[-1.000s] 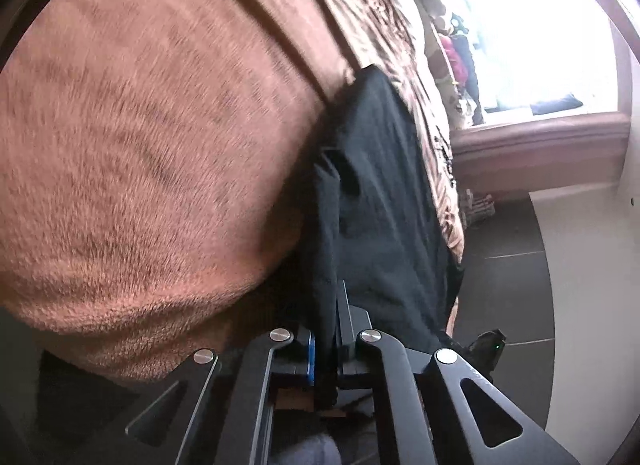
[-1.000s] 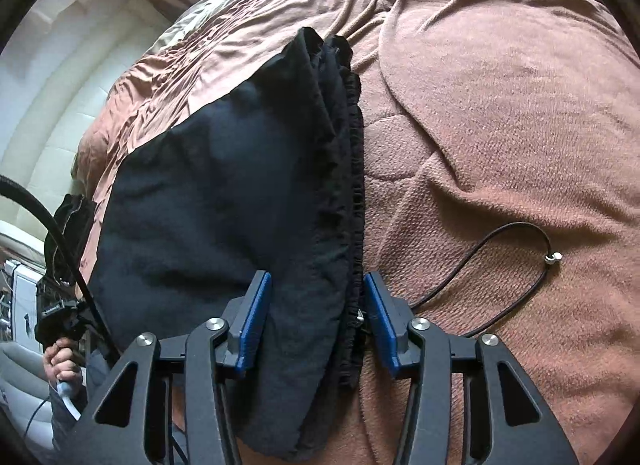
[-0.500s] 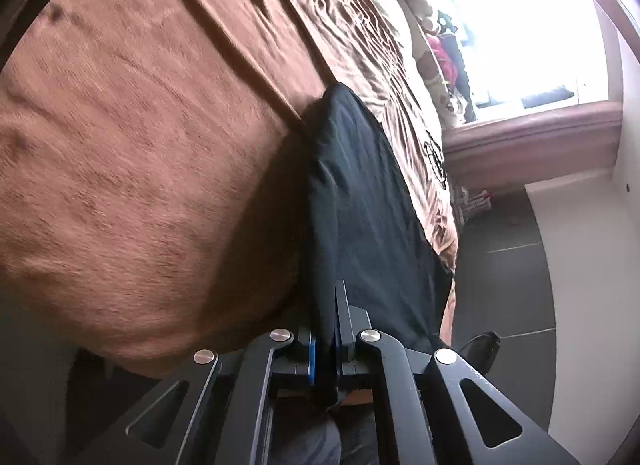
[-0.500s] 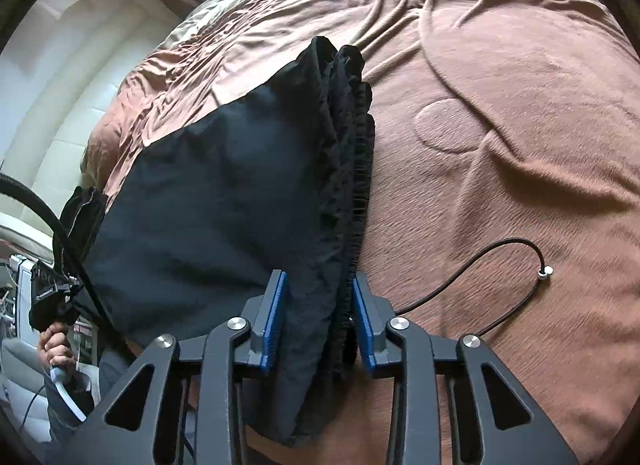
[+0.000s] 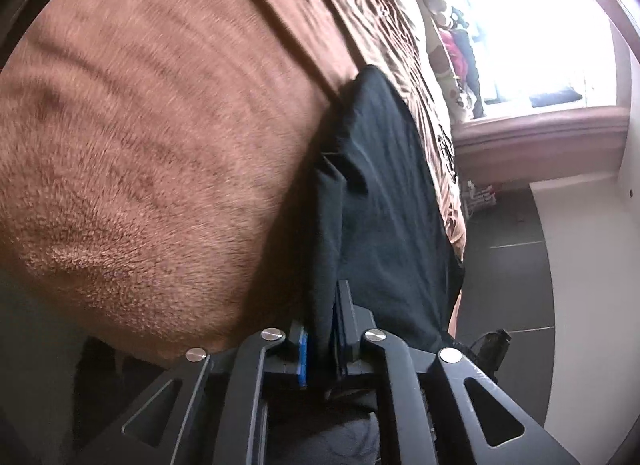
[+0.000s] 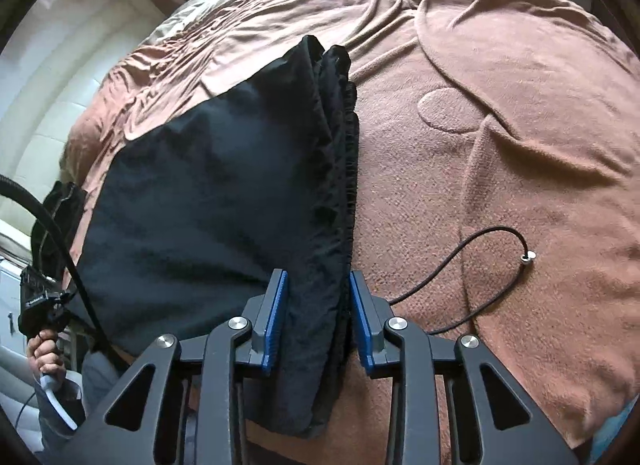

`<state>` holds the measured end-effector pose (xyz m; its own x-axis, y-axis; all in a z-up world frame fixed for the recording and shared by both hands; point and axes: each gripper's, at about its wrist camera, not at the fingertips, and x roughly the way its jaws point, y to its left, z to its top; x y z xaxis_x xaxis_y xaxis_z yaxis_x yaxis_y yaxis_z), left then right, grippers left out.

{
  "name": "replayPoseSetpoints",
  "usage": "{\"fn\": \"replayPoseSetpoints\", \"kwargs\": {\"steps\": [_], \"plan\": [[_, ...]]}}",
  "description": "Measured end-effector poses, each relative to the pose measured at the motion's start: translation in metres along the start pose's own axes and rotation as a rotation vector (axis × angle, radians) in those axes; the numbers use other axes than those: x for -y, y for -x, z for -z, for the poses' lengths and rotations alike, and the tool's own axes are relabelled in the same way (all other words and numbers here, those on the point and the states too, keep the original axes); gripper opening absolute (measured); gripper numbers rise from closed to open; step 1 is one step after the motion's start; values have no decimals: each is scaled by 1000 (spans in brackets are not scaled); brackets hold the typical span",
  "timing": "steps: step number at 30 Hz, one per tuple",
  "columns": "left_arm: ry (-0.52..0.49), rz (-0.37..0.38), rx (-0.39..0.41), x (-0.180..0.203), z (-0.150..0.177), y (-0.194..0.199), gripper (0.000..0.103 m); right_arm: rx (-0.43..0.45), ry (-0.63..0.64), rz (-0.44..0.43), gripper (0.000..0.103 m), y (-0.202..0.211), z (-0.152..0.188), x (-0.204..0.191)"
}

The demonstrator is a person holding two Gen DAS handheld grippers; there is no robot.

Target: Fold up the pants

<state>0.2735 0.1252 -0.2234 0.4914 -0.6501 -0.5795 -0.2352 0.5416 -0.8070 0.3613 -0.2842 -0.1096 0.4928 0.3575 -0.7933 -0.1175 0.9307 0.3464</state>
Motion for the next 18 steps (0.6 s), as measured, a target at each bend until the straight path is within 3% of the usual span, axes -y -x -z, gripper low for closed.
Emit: {"fn": "replayPoseSetpoints", "kwargs": {"steps": [2, 13, 18], "plan": [[17, 10, 2, -7, 2, -1, 25, -1, -7, 10, 28, 0, 2, -1], [40, 103, 33, -17, 8, -8, 25, 29, -63, 24, 28, 15, 18, 6], [44, 113, 27, -23, 7, -3, 14, 34, -67, 61, 28, 29, 23, 3]]}}
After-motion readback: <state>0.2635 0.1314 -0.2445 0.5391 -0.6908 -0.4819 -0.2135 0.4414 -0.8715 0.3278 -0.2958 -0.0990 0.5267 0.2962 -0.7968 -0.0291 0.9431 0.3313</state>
